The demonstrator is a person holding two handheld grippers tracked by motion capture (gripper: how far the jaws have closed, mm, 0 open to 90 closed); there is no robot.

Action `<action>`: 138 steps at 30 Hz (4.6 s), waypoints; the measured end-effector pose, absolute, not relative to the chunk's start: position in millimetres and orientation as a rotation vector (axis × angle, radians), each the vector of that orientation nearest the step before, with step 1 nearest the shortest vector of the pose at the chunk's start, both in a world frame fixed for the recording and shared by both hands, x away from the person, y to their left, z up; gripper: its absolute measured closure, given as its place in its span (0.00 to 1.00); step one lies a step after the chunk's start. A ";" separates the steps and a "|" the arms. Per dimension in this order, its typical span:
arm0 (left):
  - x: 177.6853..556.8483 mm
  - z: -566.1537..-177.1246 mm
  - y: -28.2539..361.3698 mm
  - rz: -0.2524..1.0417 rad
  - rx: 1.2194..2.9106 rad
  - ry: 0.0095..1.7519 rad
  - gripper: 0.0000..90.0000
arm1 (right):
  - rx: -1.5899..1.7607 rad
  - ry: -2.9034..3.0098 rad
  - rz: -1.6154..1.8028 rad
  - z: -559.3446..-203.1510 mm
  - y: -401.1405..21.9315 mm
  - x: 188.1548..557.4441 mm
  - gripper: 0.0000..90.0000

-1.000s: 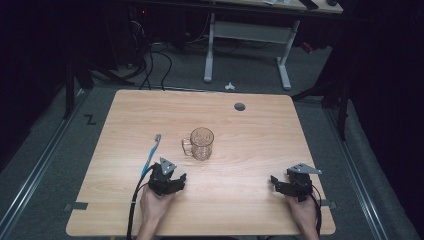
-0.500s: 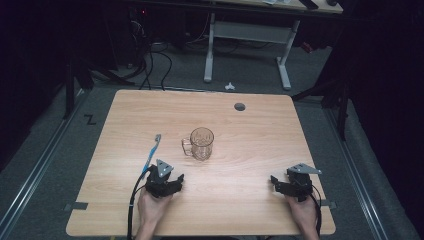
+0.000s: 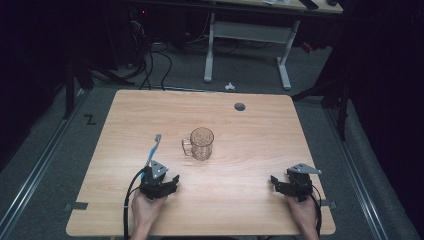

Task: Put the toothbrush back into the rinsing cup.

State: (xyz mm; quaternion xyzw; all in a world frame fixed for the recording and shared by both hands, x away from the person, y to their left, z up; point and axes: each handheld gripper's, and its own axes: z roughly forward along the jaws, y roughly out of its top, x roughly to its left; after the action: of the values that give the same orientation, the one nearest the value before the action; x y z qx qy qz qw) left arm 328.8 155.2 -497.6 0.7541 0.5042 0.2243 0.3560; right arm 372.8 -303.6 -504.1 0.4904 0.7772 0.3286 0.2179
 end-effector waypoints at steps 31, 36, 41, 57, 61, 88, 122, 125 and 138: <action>324.8 -478.2 198.1 0.610 1.941 1.446 0.40 | 1.351 2.156 0.911 -504.0 -303.9 372.6 0.29; 332.7 -474.6 201.4 0.612 1.951 1.457 0.41 | 1.352 2.156 0.911 -504.0 -303.9 372.6 0.29; 338.2 -472.4 206.2 0.603 1.965 1.483 0.42 | 1.352 2.156 0.911 -504.0 -303.9 372.6 0.29; 353.9 -466.1 210.7 0.590 2.017 1.497 0.42 | 1.357 2.155 0.912 -504.0 -303.7 372.4 0.29; 360.6 -465.8 212.9 0.568 2.028 1.513 0.43 | 1.358 2.155 0.913 -504.0 -303.7 372.3 0.29; 407.9 -449.8 211.6 0.495 2.076 1.534 0.48 | 1.355 2.157 0.913 -504.0 -303.8 371.9 0.29; 460.8 -469.0 204.2 0.441 2.233 1.626 0.73 | 1.354 2.158 0.912 -504.0 -303.5 371.8 0.29; 462.4 -471.7 204.2 0.436 2.241 1.630 0.75 | 1.354 2.158 0.912 -504.0 -303.5 371.8 0.29; 466.3 -474.3 209.7 0.372 2.223 1.642 0.87 | 1.354 2.157 0.912 -504.0 -303.5 371.8 0.29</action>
State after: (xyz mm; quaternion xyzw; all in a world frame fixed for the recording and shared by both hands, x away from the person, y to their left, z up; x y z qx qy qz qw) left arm 466.3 209.7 -474.3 0.7847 0.5798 0.1315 0.1757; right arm 371.8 -303.5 -504.0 0.4887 0.7786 0.3290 0.2164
